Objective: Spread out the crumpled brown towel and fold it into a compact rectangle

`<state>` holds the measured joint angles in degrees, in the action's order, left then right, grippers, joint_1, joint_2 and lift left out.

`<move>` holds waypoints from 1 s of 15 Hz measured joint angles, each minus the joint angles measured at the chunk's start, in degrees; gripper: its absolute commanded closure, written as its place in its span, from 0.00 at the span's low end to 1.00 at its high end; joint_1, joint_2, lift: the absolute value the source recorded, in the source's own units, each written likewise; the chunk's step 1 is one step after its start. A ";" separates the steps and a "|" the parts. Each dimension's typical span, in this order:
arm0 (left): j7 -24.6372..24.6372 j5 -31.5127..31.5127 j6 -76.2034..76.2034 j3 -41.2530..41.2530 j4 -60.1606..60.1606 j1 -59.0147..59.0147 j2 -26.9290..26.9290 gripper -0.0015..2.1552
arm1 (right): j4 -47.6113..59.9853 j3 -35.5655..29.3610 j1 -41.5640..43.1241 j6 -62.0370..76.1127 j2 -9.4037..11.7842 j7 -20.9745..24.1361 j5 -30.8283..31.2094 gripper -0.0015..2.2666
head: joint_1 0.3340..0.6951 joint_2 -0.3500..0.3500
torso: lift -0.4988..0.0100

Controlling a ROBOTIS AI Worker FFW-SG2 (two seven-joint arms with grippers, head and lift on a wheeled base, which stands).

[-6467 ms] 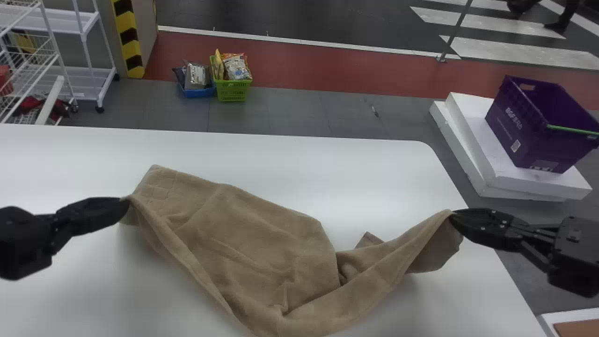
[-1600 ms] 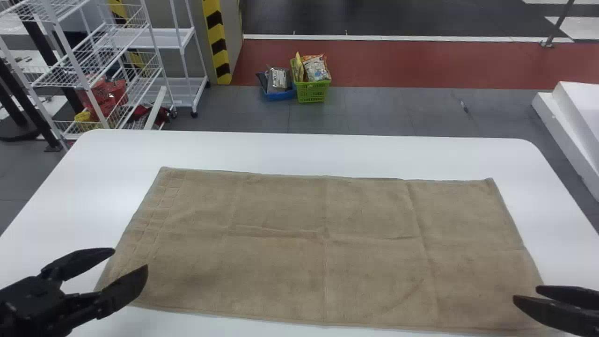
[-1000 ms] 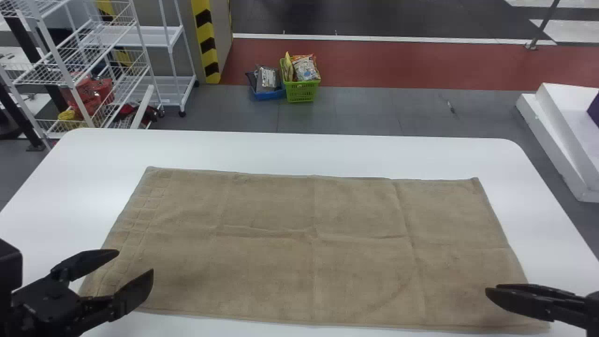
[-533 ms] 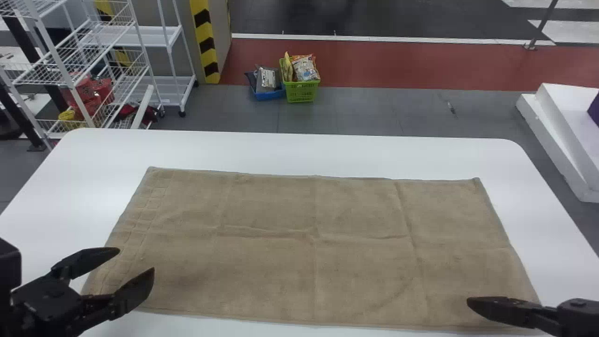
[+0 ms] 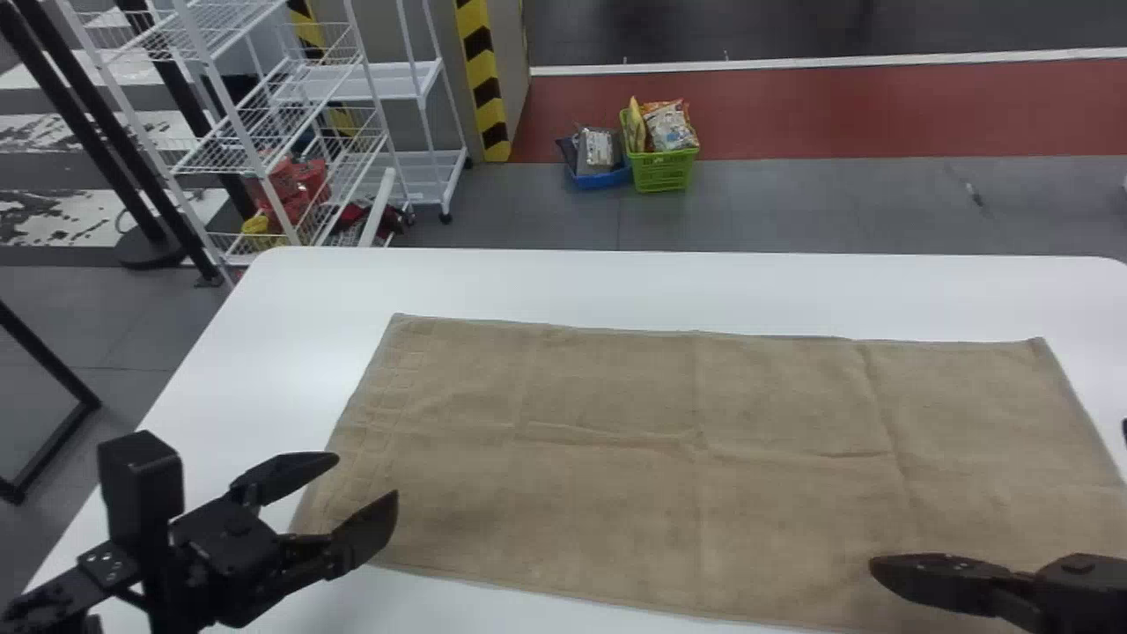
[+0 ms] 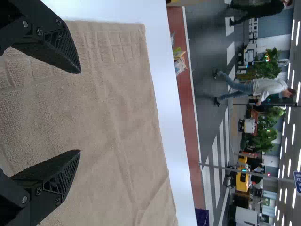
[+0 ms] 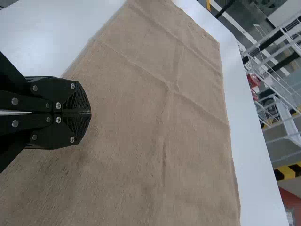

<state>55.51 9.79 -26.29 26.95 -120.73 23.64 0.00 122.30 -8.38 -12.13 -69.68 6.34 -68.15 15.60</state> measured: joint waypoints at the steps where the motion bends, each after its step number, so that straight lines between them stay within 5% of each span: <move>1: 0.04 0.03 0.11 0.01 0.15 0.00 0.00 0.12 | -0.43 1.67 0.57 -0.11 -0.44 0.63 0.16 0.62 | 1.00 0.79 | 0.73; 6: 0.18 0.03 0.31 0.20 0.10 0.02 0.00 0.12 | -1.63 8.78 2.50 0.10 -3.04 3.99 0.36 0.62 | 1.00 0.93 | 0.73; 15: 0.51 -0.01 0.63 0.82 0.28 0.29 0.00 0.12 | -5.18 14.69 3.88 0.11 -3.26 5.36 2.13 0.62 | 1.00 1.00 | 0.73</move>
<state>56.02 9.78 -25.66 27.77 -120.45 23.94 0.00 117.11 6.31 -8.24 -69.57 3.07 -62.79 17.73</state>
